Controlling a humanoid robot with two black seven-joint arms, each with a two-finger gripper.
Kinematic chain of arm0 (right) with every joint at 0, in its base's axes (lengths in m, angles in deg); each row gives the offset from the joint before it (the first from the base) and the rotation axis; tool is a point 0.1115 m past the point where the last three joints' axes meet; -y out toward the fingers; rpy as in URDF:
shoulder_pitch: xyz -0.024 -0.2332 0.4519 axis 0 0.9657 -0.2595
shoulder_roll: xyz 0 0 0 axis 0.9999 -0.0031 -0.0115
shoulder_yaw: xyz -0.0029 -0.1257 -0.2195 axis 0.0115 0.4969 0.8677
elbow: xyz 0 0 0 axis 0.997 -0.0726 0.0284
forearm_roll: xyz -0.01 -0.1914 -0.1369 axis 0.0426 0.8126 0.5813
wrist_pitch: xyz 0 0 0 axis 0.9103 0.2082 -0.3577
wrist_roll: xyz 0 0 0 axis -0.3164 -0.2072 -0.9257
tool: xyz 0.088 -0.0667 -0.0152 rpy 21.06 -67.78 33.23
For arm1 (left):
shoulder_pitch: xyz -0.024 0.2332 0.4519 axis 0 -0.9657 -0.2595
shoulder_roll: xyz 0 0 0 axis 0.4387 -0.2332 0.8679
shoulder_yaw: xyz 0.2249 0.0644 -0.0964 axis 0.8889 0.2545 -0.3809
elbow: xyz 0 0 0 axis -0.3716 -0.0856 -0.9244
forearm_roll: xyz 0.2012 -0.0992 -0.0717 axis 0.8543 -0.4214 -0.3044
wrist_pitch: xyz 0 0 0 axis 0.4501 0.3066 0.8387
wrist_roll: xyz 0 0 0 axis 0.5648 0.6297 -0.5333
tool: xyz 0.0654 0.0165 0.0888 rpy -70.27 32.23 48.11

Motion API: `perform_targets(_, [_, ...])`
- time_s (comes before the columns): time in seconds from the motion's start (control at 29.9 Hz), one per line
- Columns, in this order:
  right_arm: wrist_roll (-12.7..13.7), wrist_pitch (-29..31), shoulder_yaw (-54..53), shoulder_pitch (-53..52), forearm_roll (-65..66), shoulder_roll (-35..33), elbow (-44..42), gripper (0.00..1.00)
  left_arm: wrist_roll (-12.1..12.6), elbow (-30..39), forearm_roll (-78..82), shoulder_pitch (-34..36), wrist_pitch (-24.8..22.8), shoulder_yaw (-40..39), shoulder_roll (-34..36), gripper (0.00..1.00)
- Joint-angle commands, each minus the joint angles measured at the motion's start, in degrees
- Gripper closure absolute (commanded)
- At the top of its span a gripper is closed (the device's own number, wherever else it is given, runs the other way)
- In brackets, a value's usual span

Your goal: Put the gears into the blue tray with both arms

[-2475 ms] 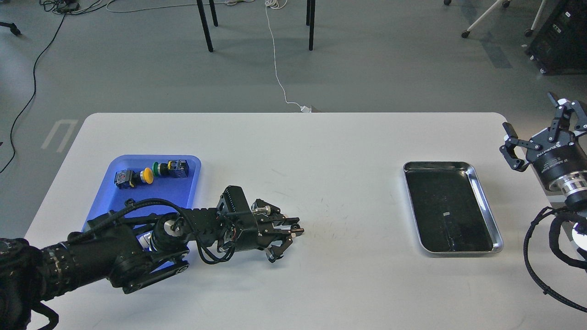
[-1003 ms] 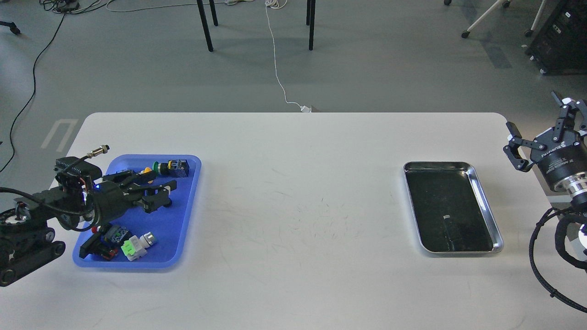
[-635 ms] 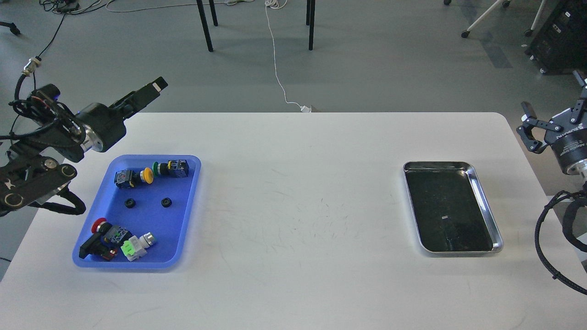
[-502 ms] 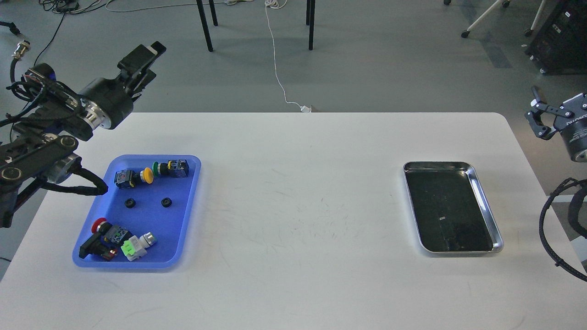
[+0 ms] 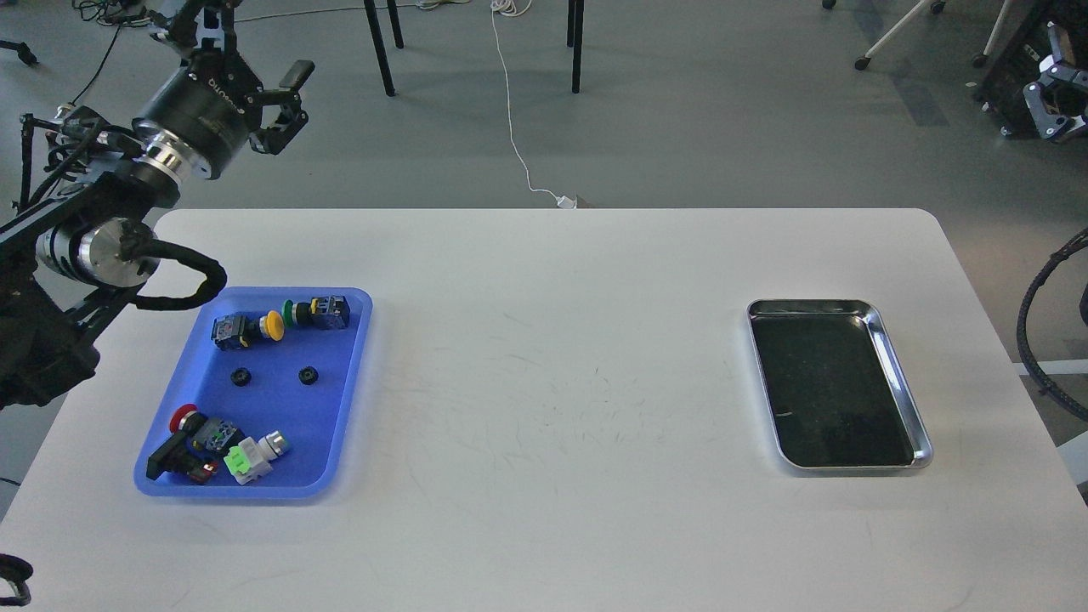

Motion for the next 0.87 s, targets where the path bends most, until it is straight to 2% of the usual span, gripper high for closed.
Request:
perform_targets(0.0, [2.2, 0.0, -0.2, -2.2, -2.5, 0.9, -4.4, 0.01, 0.1, -6.1, -2.6, 0.0, -2.8, -3.8, -2.8, 0.02])
perform_targets(0.07, [3.8, 0.1, -0.2, -3.4, -4.0, 2.6, -7.3, 0.01, 0.7, -10.5, -3.6, 0.0, -4.8, -5.9, -4.8, 0.02])
perform_targets(0.17, [7.0, 0.8, -0.3, -4.0, -4.6, 5.5, -10.2, 0.01, 3.6, -15.8, -5.8, -0.1, -8.0, -8.4, -7.8, 0.02])
perform_targets(0.23, [7.8, 0.8, -0.3, -4.0, -4.6, 7.3, -10.9, 0.01, 4.4, -17.6, -7.6, -0.6, -8.8, -9.2, -9.3, 0.02])
perform_targets(0.47, [8.5, 0.8, -0.2, -4.1, -4.6, 13.4, -13.8, 0.01, 4.4, -18.8, -12.6, -3.1, -9.1, -9.3, -12.0, 0.02])
perform_targets(0.84, [8.8, 0.9, 1.0, -5.5, -4.3, 13.0, -14.8, 0.01, 6.2, -18.6, -12.8, -3.2, -9.1, -9.4, -12.4, 0.02])
